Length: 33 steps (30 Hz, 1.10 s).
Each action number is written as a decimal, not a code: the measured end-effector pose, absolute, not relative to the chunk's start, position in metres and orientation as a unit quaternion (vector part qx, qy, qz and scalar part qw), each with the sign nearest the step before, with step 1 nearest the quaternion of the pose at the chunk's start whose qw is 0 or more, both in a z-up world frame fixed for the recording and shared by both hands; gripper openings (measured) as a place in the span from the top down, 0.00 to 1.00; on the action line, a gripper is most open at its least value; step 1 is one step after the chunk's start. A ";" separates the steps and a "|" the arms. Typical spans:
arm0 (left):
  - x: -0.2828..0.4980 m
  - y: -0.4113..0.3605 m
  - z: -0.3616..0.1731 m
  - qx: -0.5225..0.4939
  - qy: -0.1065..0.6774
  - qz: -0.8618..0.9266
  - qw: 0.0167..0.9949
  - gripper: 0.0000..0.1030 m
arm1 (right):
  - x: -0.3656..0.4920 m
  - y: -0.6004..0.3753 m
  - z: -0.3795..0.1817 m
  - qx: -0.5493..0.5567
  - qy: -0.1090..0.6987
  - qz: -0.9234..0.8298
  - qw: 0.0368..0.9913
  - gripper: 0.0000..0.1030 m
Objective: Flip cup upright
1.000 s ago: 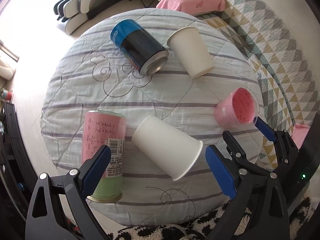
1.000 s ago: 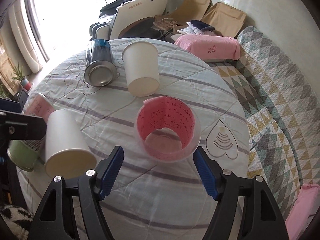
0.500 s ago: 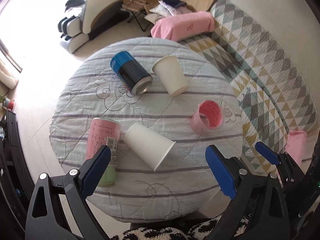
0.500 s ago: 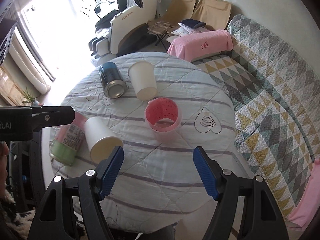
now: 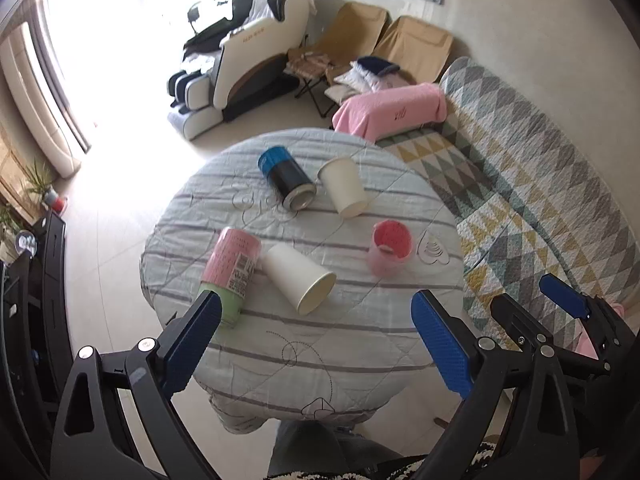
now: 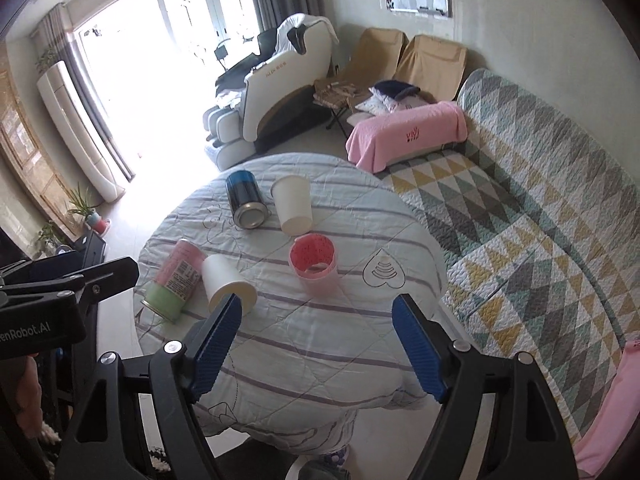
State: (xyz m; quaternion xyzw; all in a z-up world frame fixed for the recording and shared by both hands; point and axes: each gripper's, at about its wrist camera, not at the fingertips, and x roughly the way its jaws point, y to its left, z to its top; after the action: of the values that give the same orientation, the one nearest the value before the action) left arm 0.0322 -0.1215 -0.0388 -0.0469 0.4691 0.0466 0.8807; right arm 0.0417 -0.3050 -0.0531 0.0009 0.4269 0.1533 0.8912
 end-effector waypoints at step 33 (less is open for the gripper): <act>-0.015 -0.117 -0.005 -0.006 0.331 0.025 0.943 0.02 | -0.006 -0.299 -0.026 0.008 0.336 0.110 0.935 0.23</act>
State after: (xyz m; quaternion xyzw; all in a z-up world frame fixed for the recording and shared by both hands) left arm -0.0150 -0.1172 -0.0047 -0.0064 0.3312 0.0251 0.9432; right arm -0.0058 -0.2993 -0.0265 0.0082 0.3361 0.1101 0.9353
